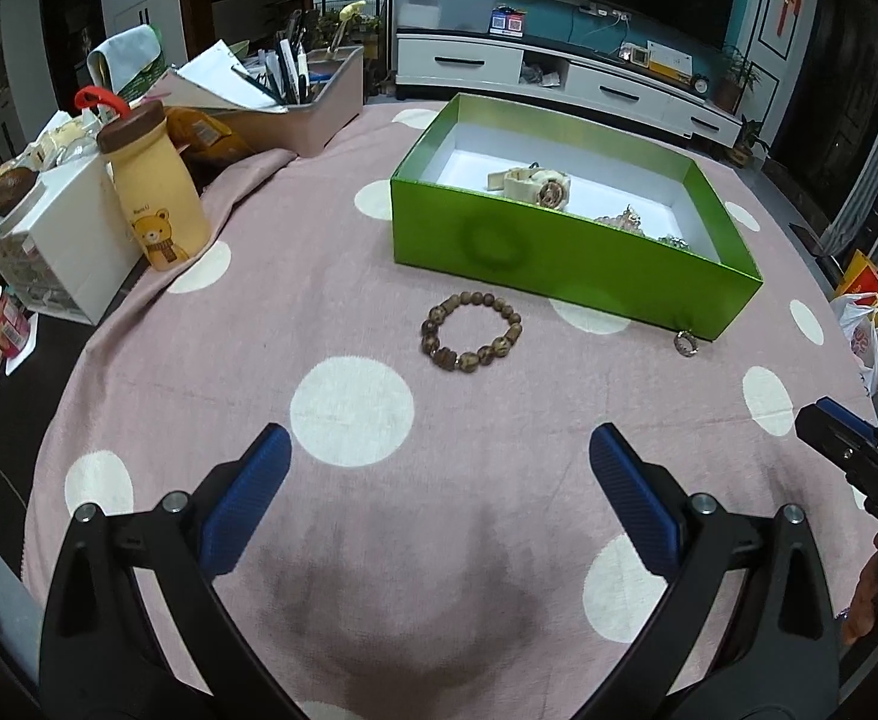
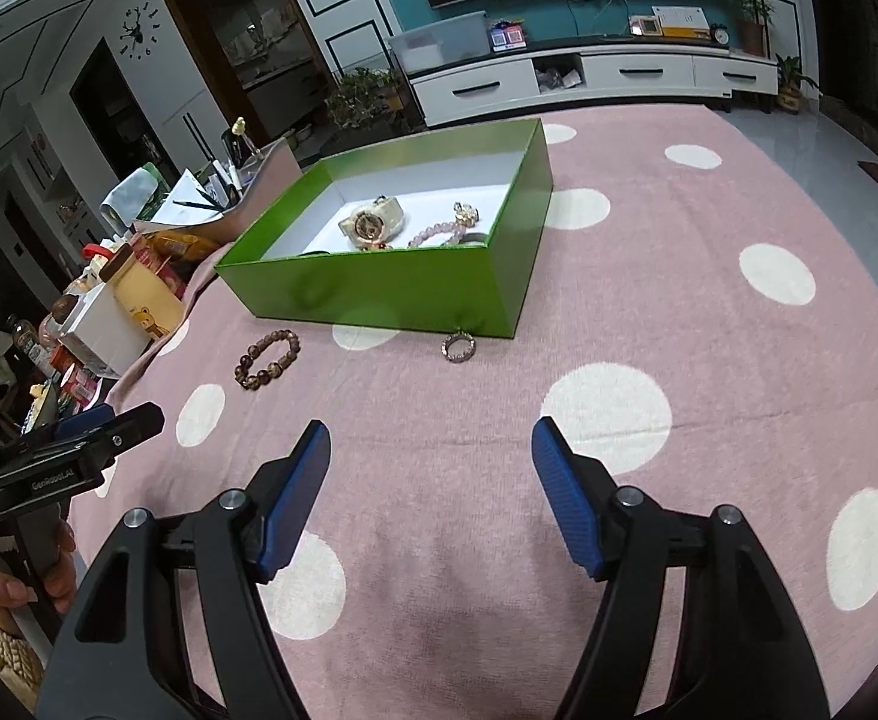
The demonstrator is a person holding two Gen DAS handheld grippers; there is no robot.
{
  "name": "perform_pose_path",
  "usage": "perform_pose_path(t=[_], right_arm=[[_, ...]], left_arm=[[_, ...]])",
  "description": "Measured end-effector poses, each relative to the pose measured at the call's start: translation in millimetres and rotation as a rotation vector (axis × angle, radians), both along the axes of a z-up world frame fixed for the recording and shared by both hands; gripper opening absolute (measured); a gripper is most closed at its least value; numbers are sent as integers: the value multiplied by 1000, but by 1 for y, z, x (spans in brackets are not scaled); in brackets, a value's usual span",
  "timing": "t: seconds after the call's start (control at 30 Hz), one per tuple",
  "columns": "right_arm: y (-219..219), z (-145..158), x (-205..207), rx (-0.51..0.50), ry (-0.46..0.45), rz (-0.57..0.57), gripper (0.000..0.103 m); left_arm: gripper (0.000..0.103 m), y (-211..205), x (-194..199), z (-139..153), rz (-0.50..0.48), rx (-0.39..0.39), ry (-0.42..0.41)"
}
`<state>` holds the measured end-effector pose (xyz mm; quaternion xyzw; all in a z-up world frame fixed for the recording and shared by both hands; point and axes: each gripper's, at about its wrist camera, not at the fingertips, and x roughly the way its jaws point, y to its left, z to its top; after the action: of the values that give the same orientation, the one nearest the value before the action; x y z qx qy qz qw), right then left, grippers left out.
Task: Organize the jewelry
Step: 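Move both tools toward the brown wooden bracelet and silver ring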
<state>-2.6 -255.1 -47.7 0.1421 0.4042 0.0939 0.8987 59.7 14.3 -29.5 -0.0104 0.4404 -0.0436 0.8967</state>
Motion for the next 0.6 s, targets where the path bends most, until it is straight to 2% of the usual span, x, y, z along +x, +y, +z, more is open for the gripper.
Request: perform_pose_path(t=[0.6], right_arm=[[0,-17,20,1,43,-3,70]], left_arm=[[101,-6,16,-19,-10,11,35]])
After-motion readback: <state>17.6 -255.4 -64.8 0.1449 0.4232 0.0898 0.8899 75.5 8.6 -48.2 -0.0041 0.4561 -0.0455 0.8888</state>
